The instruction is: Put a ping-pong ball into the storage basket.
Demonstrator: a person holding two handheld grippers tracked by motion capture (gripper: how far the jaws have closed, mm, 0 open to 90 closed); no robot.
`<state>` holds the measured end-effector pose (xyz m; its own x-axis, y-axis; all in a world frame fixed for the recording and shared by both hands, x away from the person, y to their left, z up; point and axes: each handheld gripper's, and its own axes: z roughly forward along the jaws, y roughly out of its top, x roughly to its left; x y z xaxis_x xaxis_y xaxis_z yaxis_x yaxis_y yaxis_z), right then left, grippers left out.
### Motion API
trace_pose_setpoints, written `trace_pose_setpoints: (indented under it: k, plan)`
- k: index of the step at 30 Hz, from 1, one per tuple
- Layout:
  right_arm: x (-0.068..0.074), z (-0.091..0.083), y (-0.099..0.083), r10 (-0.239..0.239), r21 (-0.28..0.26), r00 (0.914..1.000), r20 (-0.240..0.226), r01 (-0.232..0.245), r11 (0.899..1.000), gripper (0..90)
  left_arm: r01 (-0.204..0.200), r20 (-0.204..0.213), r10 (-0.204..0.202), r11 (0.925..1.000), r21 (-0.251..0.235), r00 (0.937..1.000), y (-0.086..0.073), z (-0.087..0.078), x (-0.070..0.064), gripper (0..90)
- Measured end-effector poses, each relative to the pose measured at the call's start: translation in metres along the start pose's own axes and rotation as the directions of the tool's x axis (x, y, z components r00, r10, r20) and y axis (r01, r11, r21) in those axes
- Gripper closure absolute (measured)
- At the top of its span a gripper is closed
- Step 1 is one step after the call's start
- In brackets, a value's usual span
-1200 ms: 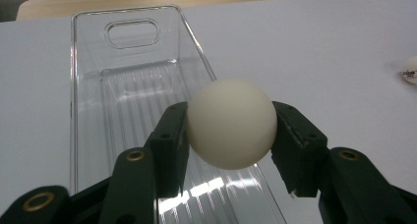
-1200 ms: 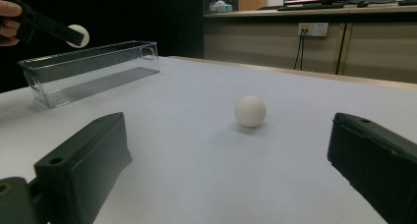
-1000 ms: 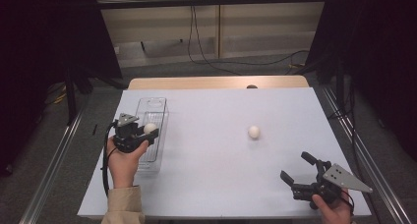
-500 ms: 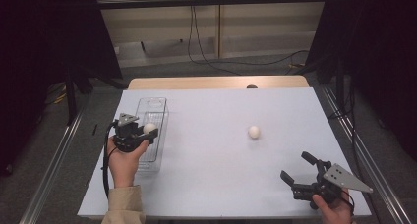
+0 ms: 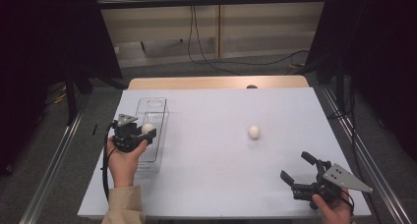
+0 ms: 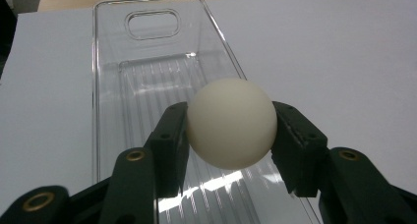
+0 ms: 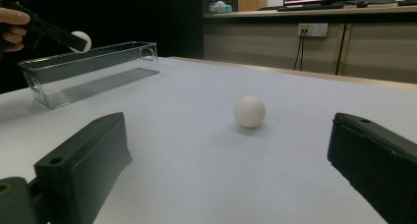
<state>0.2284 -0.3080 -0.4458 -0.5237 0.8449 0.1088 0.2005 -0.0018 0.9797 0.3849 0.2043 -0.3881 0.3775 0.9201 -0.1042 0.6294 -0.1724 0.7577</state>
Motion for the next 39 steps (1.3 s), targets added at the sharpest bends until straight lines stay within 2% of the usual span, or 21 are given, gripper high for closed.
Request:
trace_pose_setpoints:
  k: [22,39]
  plan:
    - [0.0001,0.0001,0.0001,-0.001,-0.002,1.0000,-0.003,0.001,1.000,1.5,0.016,-0.028,-0.015,0.9995,0.027,0.9995,-0.0066,0.0063,0.0045,51.2]
    - [0.0004,0.0001,0.0002,-0.005,-0.005,1.0000,-0.005,0.005,1.000,1.5,0.009,-0.048,-0.007,0.9991,0.041,0.9988,-0.0088,0.0076,0.0049,51.2]
